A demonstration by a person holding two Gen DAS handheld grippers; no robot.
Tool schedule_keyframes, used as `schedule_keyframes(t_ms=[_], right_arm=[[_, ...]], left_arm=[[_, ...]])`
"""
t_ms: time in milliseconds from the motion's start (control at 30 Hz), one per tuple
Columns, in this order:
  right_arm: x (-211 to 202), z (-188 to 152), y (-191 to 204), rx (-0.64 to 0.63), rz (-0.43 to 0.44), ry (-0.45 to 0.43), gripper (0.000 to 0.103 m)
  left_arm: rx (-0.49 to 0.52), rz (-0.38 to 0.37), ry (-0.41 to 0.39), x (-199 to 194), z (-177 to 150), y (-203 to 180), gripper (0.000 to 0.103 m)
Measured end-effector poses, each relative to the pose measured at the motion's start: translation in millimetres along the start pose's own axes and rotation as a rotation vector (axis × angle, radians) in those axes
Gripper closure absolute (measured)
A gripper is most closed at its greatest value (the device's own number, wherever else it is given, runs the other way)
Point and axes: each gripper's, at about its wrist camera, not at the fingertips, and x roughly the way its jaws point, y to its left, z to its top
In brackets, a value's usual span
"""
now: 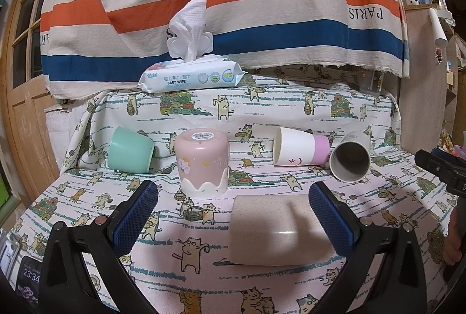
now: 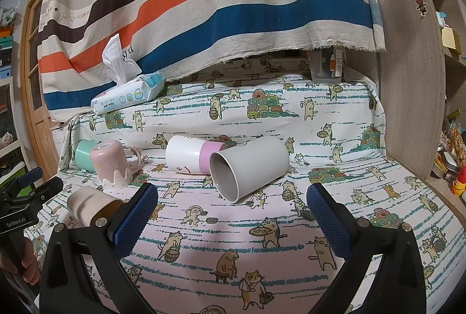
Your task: Flip cup upside down
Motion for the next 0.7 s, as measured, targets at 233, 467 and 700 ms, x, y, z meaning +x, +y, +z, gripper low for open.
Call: schedule_keyframes(t_ms=[233,467,700], right_arm=[[1.3,0.4,3.4,0.0,0.002,0.001,0.0],[7.4,-0.9,4.5,-0.011,0.038,0.043,0.0],[4.4,-5.2,11.8,0.018,0.038,0.073,0.0]], left_arm=[[-0.001,-0.006,0.002,0.4,0.0,1.9,0.0],[0.041,-0.065,0.068,4.8,-3.8,6.7,0.0],[0.093,-0.02,0.145,17.2,1.7,12.9,0.0]])
